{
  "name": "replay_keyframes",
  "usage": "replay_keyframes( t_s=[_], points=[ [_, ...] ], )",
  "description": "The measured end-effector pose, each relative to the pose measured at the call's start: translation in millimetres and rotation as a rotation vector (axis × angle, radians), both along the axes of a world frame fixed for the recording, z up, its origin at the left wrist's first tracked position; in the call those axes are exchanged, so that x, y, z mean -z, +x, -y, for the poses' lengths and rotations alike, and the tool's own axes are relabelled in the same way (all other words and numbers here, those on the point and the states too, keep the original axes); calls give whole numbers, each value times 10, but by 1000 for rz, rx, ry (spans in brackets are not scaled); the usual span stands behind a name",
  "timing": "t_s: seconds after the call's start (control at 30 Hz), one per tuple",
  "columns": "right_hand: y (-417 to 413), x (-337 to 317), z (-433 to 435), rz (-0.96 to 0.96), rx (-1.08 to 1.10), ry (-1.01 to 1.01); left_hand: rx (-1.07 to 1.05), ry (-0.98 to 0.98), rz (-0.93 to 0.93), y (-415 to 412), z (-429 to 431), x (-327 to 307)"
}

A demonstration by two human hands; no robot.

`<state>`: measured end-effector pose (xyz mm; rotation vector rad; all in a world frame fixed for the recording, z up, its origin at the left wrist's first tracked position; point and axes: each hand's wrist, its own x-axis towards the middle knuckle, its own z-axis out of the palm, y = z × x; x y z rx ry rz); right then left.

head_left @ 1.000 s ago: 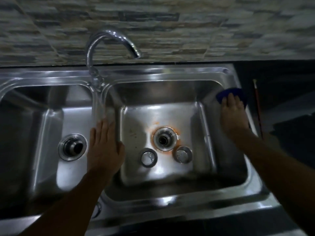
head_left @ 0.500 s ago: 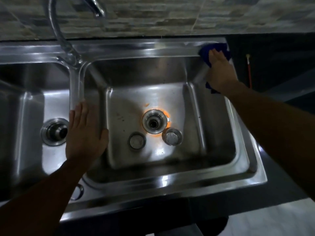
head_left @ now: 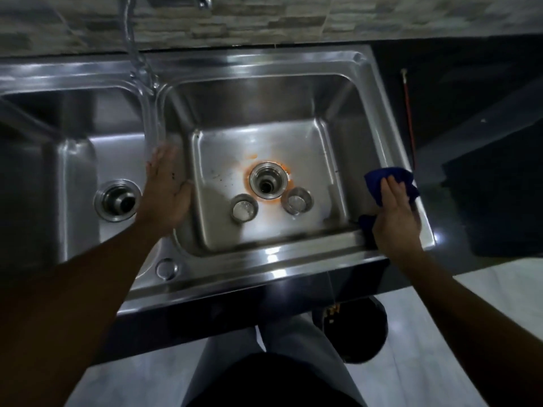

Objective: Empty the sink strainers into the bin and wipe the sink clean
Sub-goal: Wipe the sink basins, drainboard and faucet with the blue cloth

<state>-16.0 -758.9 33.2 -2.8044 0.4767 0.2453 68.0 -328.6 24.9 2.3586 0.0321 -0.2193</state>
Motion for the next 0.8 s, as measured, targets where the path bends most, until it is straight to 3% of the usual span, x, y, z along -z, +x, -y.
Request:
replay_keyframes(
  t_s=[0.13,0.27,0.4,0.47,0.63,0.8],
  points=[
    [-156,17,-402,14,10,48,-35,-95,-61,-113,-6,-99],
    [-264,9,-1463,18,-123,217,0,-145,-126,-108,-98,-129],
    [-322,108,-2538,25,-373,249,39,-138,-35,-140,-173,-141],
    [-257,132,-2801,-25,-384,316,47,-96,5,-118,-223,-118],
    [228,139,-2616,58,-158,505,79,41,121,187,-297,-32],
    [1070,334,-1757,159,-87,384,84,106,178,566,-162,73]
  ],
)
